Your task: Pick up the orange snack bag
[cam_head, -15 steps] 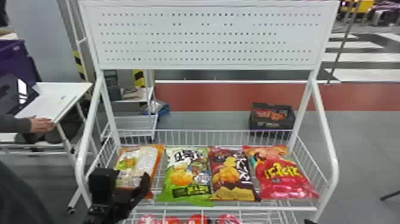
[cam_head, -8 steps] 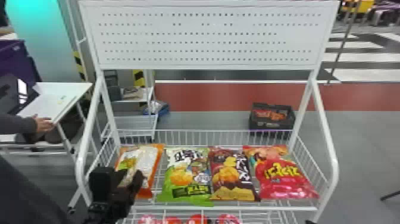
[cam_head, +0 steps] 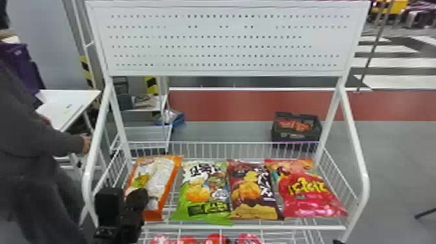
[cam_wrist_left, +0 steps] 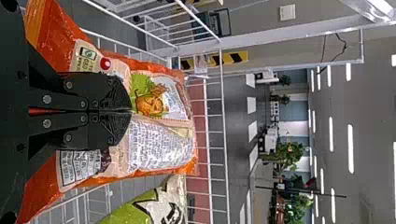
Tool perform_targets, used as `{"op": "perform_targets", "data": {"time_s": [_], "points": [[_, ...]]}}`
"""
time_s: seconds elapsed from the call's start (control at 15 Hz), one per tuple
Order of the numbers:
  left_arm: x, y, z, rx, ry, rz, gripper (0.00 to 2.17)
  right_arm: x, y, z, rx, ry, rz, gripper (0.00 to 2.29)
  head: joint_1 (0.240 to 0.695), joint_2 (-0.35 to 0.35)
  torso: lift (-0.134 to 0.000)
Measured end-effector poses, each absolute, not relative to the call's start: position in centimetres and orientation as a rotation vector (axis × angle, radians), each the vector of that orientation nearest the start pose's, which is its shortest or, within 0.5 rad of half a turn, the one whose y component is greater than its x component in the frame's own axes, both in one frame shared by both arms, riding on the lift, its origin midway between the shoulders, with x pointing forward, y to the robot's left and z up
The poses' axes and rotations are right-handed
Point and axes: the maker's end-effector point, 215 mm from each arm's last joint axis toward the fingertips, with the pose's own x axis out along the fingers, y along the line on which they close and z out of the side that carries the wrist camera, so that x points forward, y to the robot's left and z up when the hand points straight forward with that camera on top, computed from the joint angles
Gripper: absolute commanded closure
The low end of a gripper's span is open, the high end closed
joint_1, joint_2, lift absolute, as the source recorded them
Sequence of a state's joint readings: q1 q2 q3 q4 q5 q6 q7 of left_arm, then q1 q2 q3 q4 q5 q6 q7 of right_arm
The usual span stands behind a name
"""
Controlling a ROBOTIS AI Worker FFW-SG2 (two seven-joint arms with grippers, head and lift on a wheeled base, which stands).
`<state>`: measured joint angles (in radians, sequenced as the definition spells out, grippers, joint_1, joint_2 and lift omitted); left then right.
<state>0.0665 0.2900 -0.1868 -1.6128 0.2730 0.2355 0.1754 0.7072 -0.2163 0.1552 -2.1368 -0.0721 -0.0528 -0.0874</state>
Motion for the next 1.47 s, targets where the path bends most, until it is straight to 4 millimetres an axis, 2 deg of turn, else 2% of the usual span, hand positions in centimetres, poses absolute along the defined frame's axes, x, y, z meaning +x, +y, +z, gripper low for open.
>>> {"op": "perform_targets", "data": {"time_s": [0.27, 0.6, 0.8, 1.2, 1.47], "points": [[55.1, 25.0, -42.9, 0.054, 0.281, -0.014, 1.45, 37.2, -17.4, -36.7, -0.01, 0.113, 0.16, 0.14, 0.499, 0.0, 0.0], [53.3, 24.9, -38.3, 0.028, 0.201, -0.007, 1.45, 37.3, -17.2, -36.7, -0.01, 0.113, 0.163, 0.14, 0.499, 0.0, 0.0], [51.9, 25.1, -36.8, 0.019, 0.176, -0.003, 1.45, 37.4, -17.1, -36.6, -0.009, 0.11, 0.165, 0.14, 0.499, 0.0, 0.0], [47.5, 26.9, -35.1, 0.008, 0.121, 0.024, 1.44, 37.5, -16.8, -36.5, -0.006, 0.108, 0.17, 0.14, 0.499, 0.0, 0.0], [44.0, 27.0, -34.0, -0.02, 0.061, 0.023, 1.44, 37.5, -16.4, -36.4, -0.003, 0.107, 0.174, 0.14, 0.499, 0.0, 0.0]]}}
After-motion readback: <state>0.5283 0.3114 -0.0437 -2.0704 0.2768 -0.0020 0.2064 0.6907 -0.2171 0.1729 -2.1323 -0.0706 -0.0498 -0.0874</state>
